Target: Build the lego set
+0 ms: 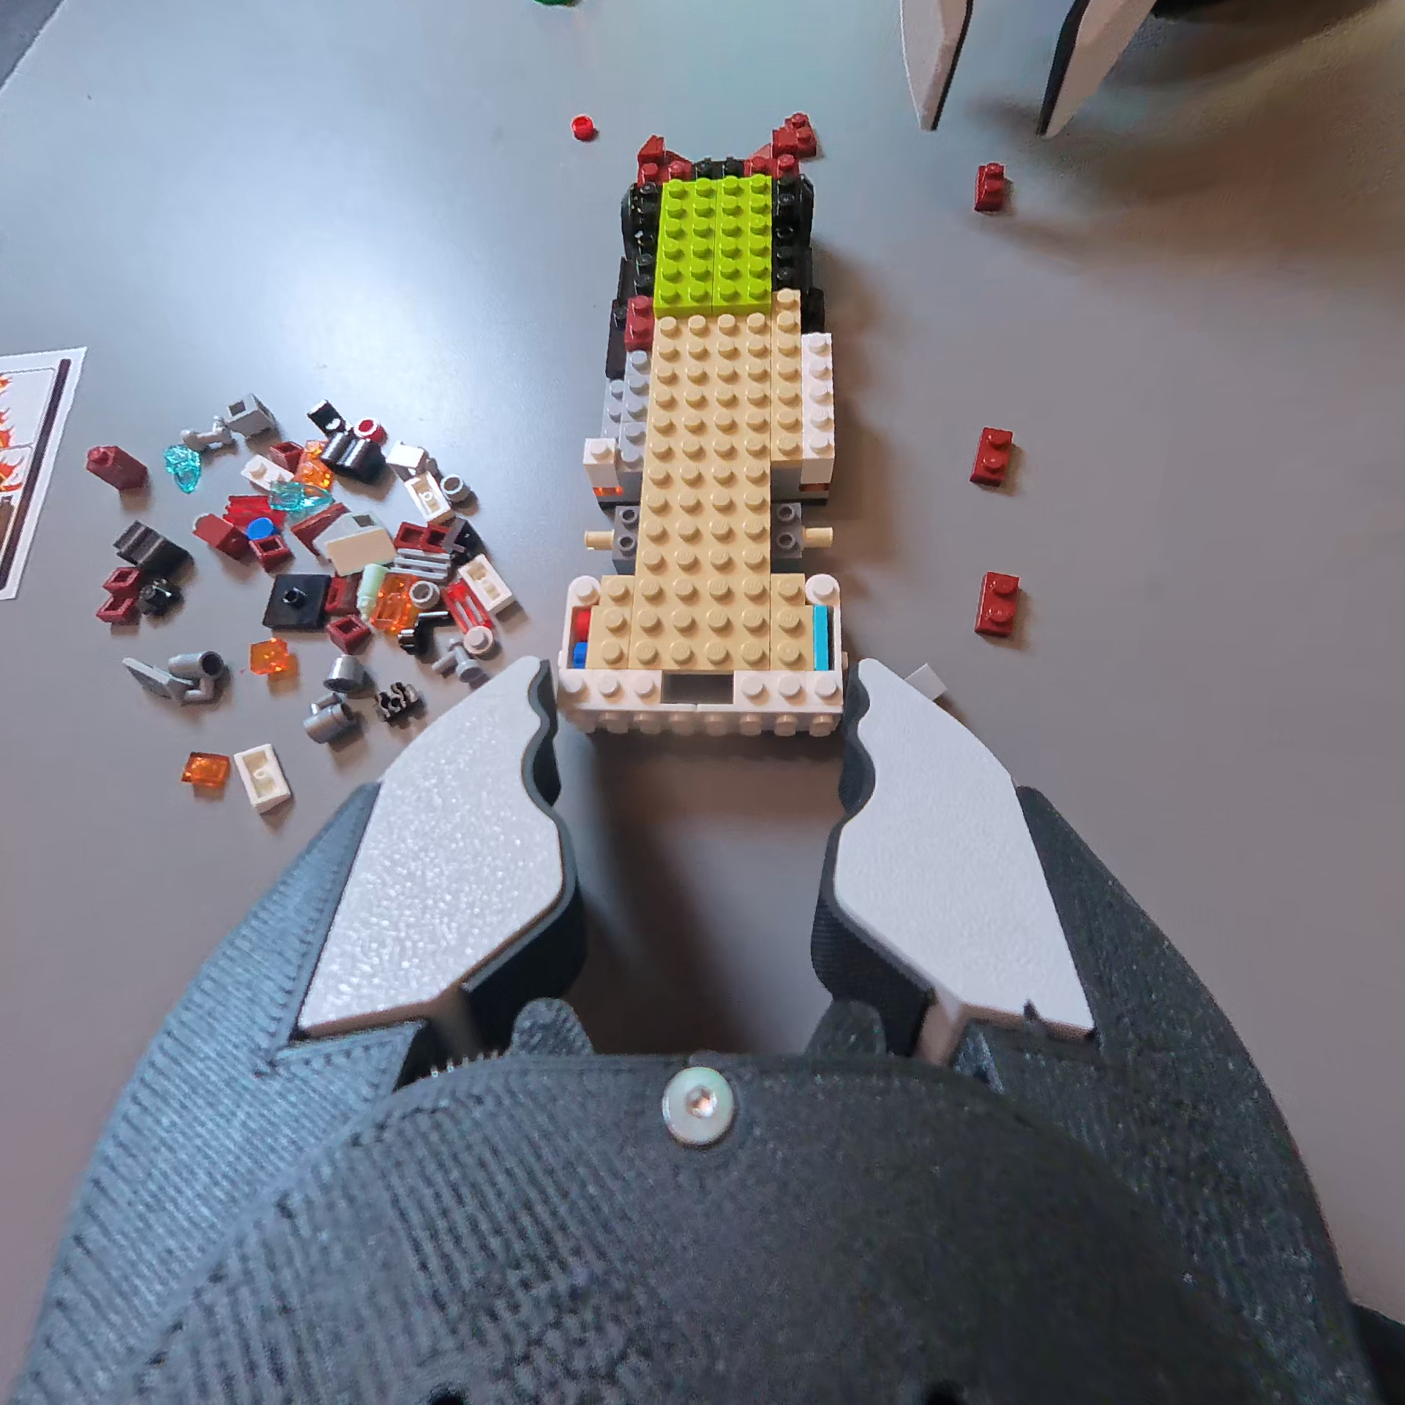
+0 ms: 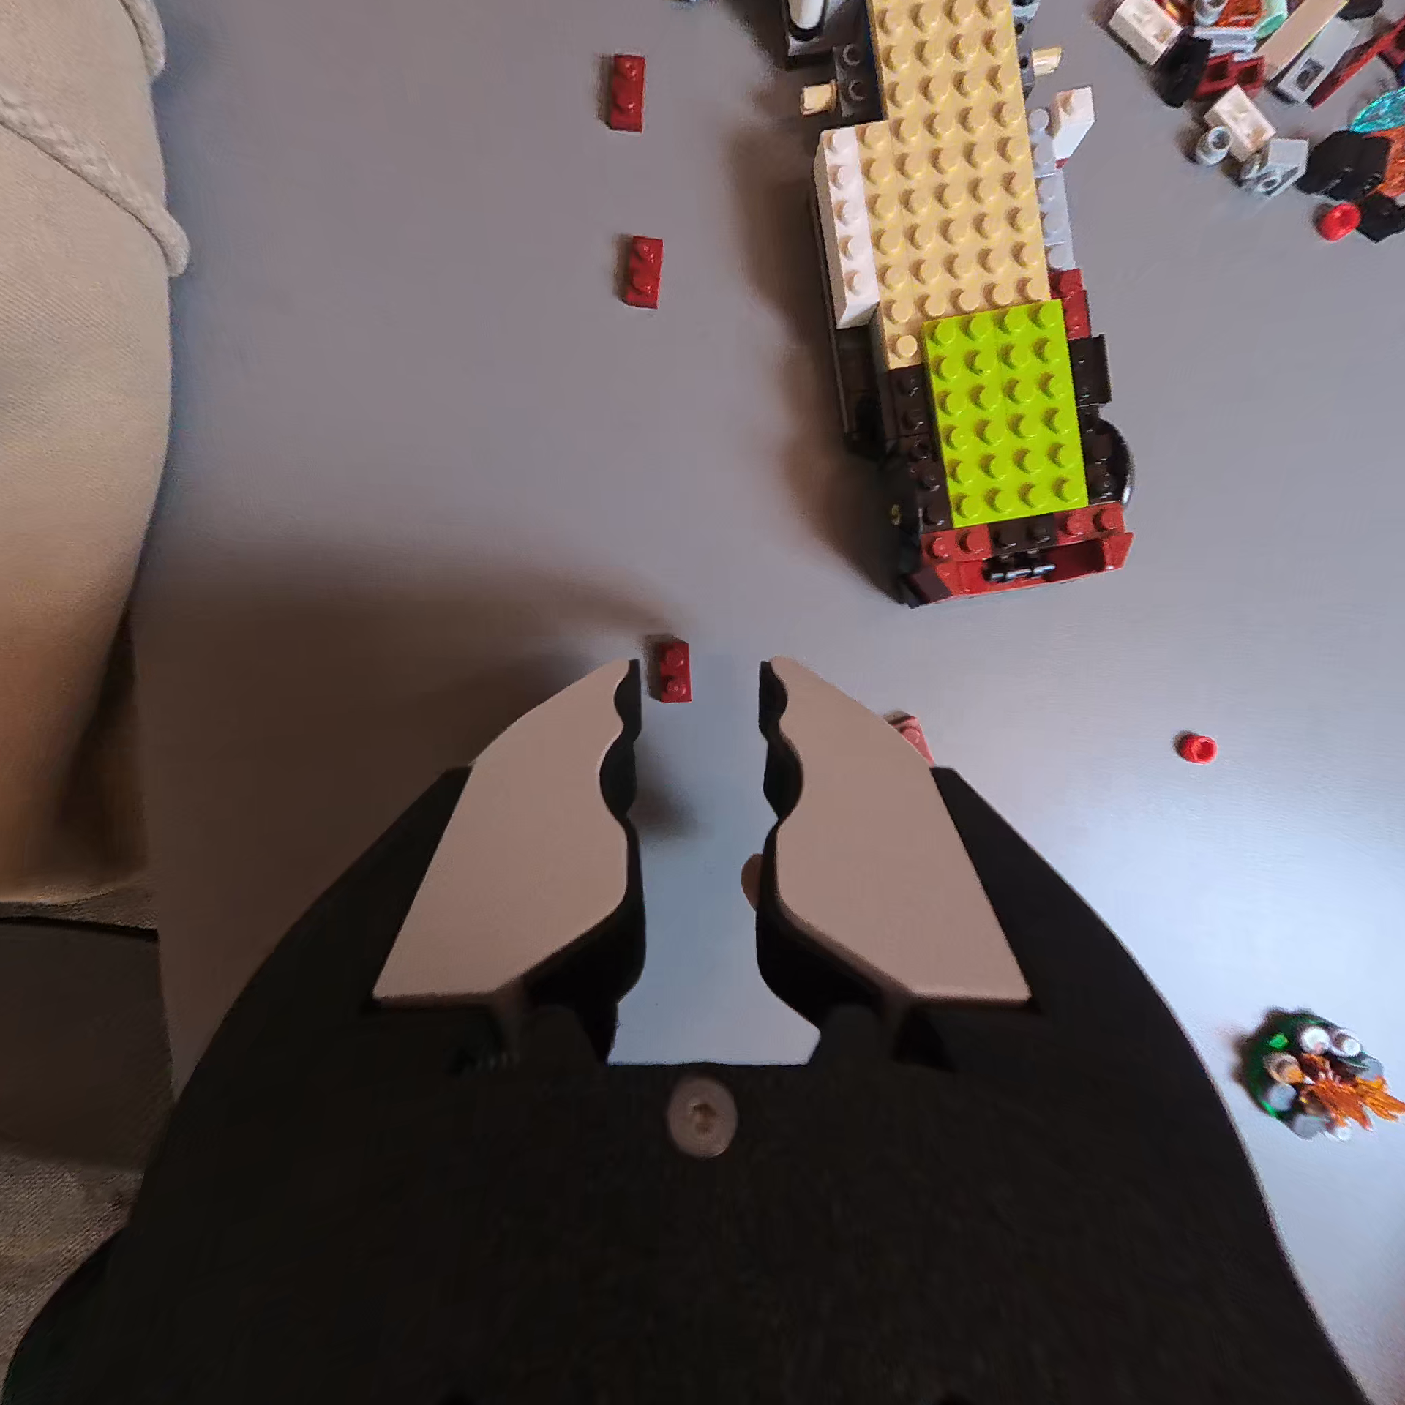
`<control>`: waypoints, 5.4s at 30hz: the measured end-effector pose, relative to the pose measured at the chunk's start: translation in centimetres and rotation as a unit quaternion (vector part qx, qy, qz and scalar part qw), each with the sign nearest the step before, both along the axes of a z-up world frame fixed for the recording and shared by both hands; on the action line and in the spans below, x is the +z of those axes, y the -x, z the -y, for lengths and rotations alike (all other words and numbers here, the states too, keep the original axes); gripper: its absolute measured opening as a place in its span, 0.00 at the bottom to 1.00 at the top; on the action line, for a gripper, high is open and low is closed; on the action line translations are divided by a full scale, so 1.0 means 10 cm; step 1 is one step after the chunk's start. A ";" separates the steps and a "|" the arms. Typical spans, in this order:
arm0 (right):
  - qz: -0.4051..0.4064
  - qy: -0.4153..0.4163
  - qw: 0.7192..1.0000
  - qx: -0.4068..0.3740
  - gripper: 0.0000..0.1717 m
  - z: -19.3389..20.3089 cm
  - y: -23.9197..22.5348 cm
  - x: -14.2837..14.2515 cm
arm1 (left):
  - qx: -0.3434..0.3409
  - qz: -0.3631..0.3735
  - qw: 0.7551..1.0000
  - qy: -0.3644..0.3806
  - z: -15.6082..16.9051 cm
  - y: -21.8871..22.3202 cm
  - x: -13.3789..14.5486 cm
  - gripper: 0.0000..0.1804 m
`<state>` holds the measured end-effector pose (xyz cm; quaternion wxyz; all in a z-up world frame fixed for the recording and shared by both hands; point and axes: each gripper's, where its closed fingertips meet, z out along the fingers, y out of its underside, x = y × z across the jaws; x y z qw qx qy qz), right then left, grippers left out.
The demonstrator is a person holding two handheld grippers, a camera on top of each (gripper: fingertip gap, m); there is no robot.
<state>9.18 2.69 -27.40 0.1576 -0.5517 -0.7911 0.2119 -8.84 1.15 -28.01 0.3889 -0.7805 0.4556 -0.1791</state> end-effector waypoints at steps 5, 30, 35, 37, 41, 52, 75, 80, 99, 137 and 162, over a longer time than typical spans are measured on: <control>0.021 0.004 1.000 0.001 0.13 0.04 -0.01 -0.09 | -0.001 -0.004 1.000 -0.003 0.00 0.00 0.00 0.40; -0.011 -0.020 1.000 0.015 0.05 -0.23 0.25 0.26 | -0.004 -0.010 1.000 -0.009 -0.02 0.00 0.00 0.40; -0.022 -0.034 0.999 0.029 0.05 -0.47 0.50 0.41 | -0.005 -0.009 1.000 -0.009 -0.02 0.00 -0.01 0.40; -0.025 -0.029 0.999 0.036 0.05 -0.53 0.61 0.43 | -0.005 -0.008 1.000 -0.009 -0.03 0.00 -0.01 0.40; -0.021 -0.024 0.999 0.044 0.05 -0.65 0.79 0.37 | -0.007 -0.007 1.000 -0.010 -0.03 0.00 -0.01 0.40; -0.003 0.012 0.998 0.057 0.05 -0.66 0.94 0.14 | -0.012 -0.003 1.000 -0.010 -0.03 0.00 0.00 0.40; 0.029 0.073 0.995 0.062 0.05 -0.61 0.90 0.10 | -0.014 -0.005 1.000 -0.011 -0.03 0.01 0.00 0.40; 0.044 0.095 0.992 0.066 0.07 -0.57 0.90 0.08 | -0.015 -0.006 1.000 -0.011 -0.03 0.01 0.00 0.40; 0.040 0.105 0.992 0.064 0.07 -0.63 0.96 0.19 | -0.018 -0.007 1.000 -0.012 -0.03 0.01 -0.01 0.40; 0.074 0.109 0.989 0.073 0.04 -0.61 0.94 0.08 | -0.020 -0.008 1.000 -0.013 -0.03 0.01 -0.01 0.40; 0.085 0.098 0.989 0.076 0.04 -0.62 0.94 0.10 | -0.022 -0.010 1.000 -0.014 -0.03 0.00 -0.02 0.40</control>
